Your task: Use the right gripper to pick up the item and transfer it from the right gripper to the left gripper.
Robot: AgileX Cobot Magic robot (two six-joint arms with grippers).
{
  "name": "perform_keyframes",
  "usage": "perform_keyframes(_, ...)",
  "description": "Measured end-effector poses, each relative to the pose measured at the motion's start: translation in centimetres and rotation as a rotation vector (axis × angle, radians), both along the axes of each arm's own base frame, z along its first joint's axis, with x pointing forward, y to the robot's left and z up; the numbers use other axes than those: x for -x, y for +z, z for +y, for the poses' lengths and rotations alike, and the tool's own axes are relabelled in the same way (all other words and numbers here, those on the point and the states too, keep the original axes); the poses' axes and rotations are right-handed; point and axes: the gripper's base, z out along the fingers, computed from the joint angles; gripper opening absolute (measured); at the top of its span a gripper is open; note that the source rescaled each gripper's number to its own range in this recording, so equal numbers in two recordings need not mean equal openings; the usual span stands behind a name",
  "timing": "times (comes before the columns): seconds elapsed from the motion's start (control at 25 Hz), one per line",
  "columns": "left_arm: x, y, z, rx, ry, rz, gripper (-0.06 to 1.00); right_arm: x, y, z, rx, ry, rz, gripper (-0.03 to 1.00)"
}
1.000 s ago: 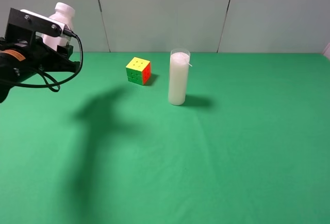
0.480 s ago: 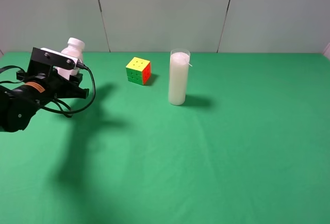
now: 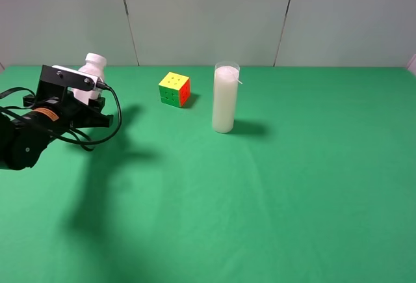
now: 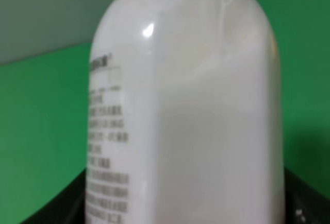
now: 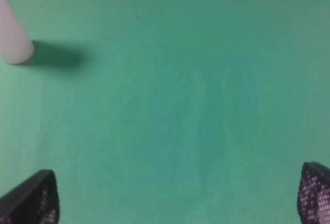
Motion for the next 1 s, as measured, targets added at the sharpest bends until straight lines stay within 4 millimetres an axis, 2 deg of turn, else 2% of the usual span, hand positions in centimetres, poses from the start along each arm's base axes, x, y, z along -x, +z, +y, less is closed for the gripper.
perform_keyframes(1.0,0.23,-0.81,0.04,0.07,0.026,0.095,0.0,0.0,0.0,0.0,0.0,0.0,0.0,1.0)
